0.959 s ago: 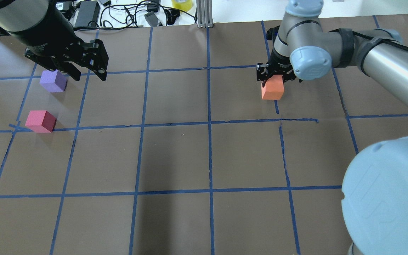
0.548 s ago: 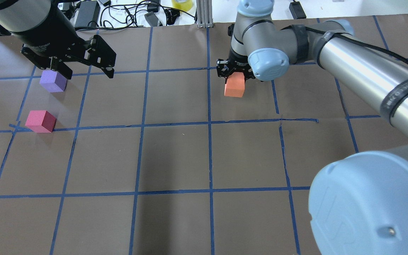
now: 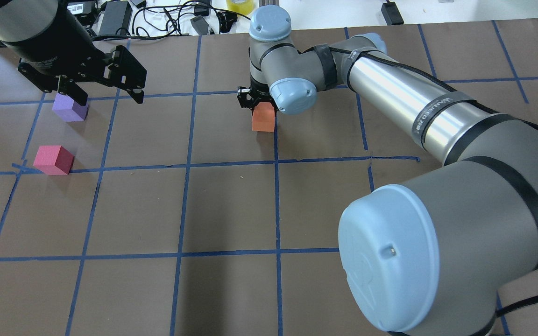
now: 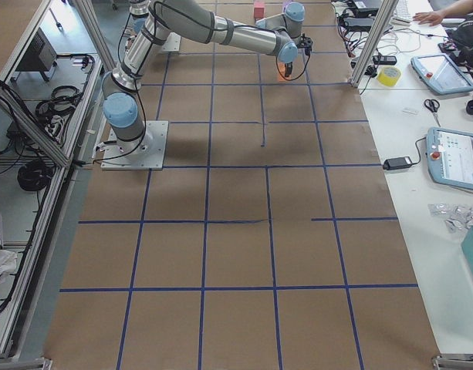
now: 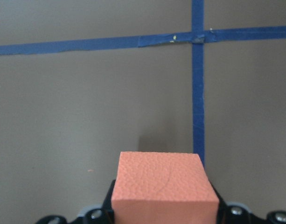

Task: Arrange blocks in a line
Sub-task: 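Carry the orange cube toward the left arm and set it down, then release the orange cube and raise the right gripper while the left arm reaches toward it, then lower the left gripper onto the orange cube and close it, then carry the orange cube toward the purple and pink cubes, then lower the orange cube between the purple and pink cubes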

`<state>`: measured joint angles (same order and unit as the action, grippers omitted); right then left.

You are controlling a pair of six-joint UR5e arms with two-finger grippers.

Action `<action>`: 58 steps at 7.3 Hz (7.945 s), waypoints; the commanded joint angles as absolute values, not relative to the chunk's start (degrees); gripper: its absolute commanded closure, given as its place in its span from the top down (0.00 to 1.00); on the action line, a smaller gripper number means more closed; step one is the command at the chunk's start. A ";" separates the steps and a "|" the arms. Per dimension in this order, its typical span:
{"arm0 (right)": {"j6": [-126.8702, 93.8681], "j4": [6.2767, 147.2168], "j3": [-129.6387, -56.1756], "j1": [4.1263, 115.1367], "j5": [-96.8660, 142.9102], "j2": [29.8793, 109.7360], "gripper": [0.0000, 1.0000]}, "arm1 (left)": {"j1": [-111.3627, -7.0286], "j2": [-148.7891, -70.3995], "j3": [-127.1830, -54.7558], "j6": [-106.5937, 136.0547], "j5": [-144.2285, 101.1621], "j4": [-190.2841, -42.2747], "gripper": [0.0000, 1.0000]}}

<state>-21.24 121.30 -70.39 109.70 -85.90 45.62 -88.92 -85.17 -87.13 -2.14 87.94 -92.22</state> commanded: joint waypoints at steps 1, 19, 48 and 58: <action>-20.83 121.99 -66.63 110.21 -86.13 41.93 0.00 | -88.59 -84.90 -87.01 -1.67 88.07 -93.69 0.99; 6.59 99.14 -93.69 88.51 -89.56 87.09 1.00 | -92.34 -96.46 -87.63 0.68 87.10 -74.50 1.00; 5.54 92.20 -93.34 89.03 -90.71 95.36 1.00 | -57.06 -115.48 -86.49 -38.86 84.38 -63.99 0.12; 5.54 92.64 -93.25 89.03 -90.62 95.45 1.00 | -56.08 -120.49 -87.54 -38.32 80.78 -61.70 0.12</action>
